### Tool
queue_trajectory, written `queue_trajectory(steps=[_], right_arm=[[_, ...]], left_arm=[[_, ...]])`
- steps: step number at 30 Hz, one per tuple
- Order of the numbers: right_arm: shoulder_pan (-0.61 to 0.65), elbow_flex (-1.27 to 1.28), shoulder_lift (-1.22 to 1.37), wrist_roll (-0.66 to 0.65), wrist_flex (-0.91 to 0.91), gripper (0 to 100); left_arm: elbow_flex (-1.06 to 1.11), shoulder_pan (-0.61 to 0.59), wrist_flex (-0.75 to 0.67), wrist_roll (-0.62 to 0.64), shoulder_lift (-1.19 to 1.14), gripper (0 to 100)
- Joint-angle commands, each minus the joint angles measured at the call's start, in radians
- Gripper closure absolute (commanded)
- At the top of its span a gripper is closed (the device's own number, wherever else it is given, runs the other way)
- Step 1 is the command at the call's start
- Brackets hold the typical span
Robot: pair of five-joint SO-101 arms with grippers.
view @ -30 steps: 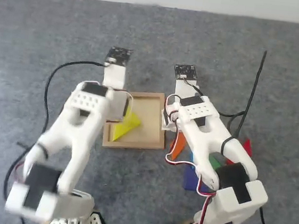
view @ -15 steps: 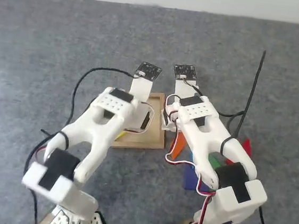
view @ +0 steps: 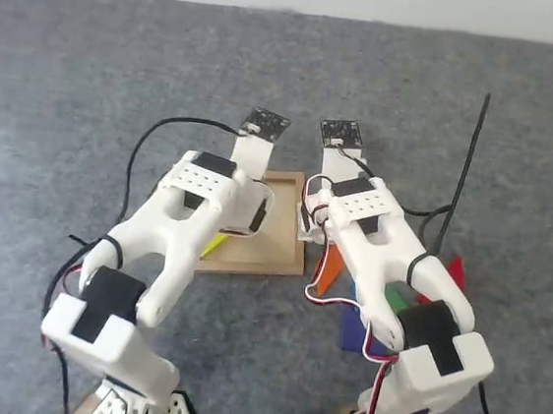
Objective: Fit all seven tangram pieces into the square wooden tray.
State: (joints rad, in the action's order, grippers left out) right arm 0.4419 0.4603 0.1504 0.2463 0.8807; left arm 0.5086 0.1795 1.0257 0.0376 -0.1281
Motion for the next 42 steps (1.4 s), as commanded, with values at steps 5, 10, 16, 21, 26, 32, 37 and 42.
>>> queue_trajectory(steps=[5, 10, 16, 21, 26, 32, 37, 42], right_arm=[[0.058, 0.057, -0.269, 0.071, -0.005, 99.0], [0.076, 0.144, -0.338, 0.081, -0.082, 98.9], [0.076, 0.152, -0.341, 0.074, -0.062, 98.9], [0.015, 0.040, -0.343, -0.063, 0.147, 98.9], [-0.142, -0.049, -0.351, -0.075, 0.374, 92.1], [-0.375, 0.048, -0.536, -0.242, 0.475, 87.7], [-0.578, 0.219, -0.737, -0.428, 0.466, 83.1], [-0.627, 0.333, -0.711, -0.569, 0.406, 70.2]], left_arm=[[-0.013, -0.023, 0.011, -0.034, 0.017, 92], [-0.013, -0.034, 0.011, -0.034, 0.017, 92], [-0.021, -0.031, 0.046, -0.072, 0.101, 92], [0.099, -0.032, 0.057, -0.064, 0.442, 92], [0.289, -0.158, -0.037, -0.017, 0.703, 86], [0.297, -0.276, -0.048, -0.017, 0.649, 86], [0.295, -0.275, -0.100, -0.017, 0.529, 86], [0.297, -0.241, -0.118, -0.032, 0.486, 86]])
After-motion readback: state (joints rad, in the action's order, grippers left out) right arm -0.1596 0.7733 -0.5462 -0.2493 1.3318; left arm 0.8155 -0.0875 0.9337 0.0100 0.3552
